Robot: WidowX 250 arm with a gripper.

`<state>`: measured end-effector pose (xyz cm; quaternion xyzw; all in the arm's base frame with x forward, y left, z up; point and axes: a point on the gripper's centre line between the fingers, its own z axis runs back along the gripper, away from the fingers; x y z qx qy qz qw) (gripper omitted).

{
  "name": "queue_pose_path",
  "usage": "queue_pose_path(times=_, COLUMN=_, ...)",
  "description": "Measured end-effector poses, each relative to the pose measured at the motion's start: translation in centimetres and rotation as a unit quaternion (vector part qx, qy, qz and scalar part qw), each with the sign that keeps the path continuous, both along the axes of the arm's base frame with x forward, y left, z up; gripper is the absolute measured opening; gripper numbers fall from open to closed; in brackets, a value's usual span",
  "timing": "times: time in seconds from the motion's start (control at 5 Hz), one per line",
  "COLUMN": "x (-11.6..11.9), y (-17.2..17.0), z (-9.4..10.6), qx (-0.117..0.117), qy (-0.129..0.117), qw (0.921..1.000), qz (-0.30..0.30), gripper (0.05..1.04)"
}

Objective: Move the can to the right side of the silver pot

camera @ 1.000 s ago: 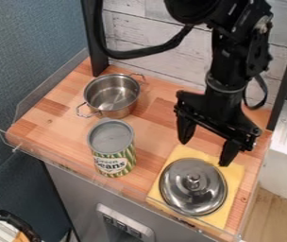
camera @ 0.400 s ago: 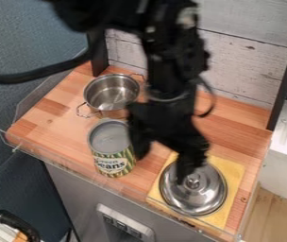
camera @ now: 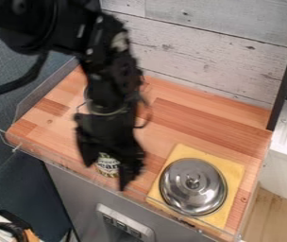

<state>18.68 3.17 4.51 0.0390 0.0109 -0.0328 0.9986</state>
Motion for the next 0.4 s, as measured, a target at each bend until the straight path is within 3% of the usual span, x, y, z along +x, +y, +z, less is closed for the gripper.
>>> queue_pose_path(times=0.4, x=0.0, y=4.4, z=-2.5, qx=0.027, qy=0.028, qw=0.9992, qz=-0.008, gripper=1.0)
